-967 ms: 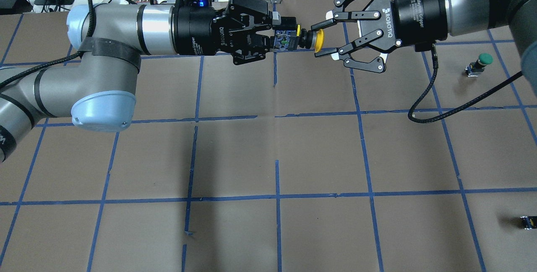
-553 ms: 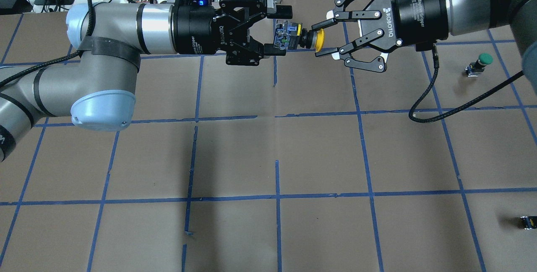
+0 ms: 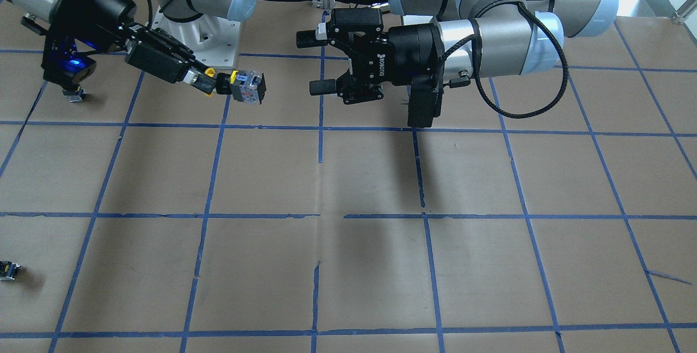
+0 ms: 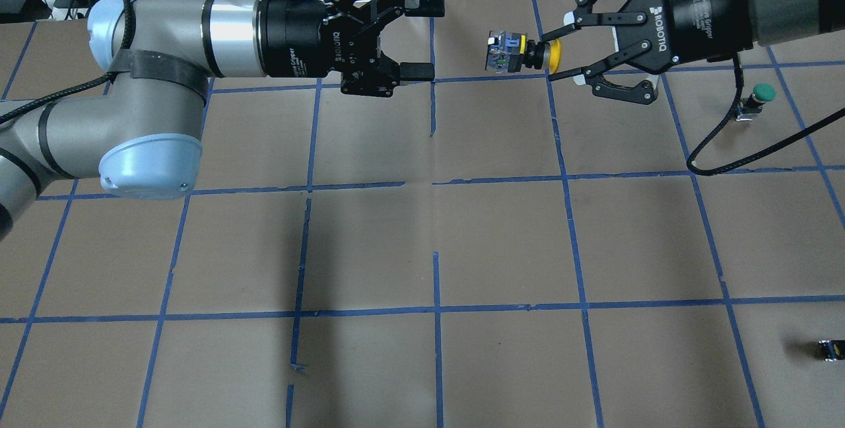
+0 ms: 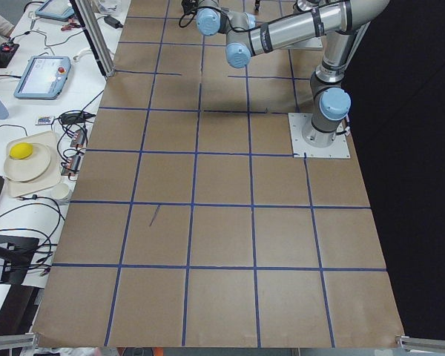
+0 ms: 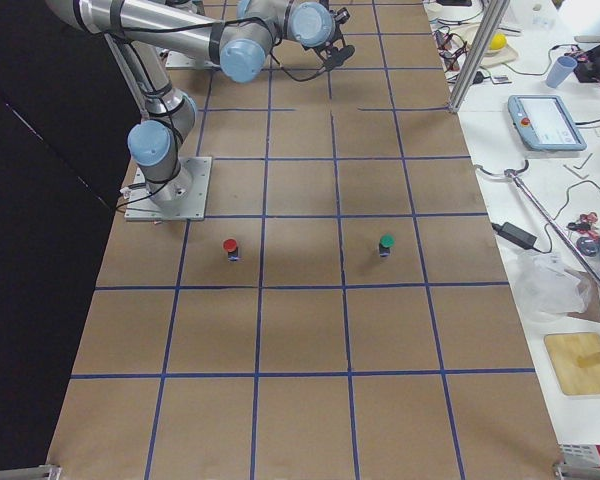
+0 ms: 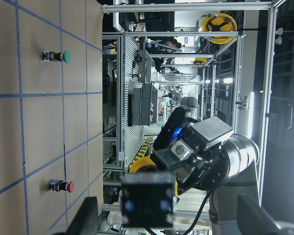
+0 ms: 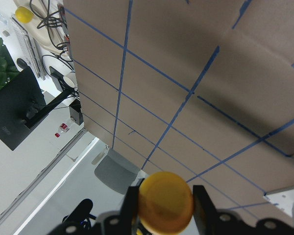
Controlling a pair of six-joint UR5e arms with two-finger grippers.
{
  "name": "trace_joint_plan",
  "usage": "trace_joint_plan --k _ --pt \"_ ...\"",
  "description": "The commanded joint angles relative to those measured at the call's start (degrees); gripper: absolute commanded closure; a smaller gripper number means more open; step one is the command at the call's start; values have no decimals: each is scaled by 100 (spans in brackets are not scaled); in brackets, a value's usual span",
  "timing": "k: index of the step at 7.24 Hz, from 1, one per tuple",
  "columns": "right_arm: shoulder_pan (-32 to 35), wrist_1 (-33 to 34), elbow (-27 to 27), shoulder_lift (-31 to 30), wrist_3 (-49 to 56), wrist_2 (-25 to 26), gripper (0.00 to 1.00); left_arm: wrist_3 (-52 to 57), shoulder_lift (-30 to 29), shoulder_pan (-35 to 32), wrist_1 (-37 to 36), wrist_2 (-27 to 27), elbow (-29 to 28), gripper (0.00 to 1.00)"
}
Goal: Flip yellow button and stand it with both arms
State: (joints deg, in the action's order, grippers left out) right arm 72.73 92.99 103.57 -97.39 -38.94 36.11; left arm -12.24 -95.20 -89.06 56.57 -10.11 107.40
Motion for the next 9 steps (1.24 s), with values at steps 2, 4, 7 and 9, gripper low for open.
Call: trace_joint_plan --k 2,4,7,9 --pt "-189 -26 40 9 3424 2330 71 2 -16 117 12 -1402 -175 0" --pt "-233 70 311 18 6141 3496 74 -6 141 91 99 -2474 -149 0" --pt "-960 1034 795 36 8946 3666 76 73 10 39 404 -4765 -638 0" --pt "-1592 1362 1033 210 10654 3649 76 247 36 29 1467 -5900 -1228 0"
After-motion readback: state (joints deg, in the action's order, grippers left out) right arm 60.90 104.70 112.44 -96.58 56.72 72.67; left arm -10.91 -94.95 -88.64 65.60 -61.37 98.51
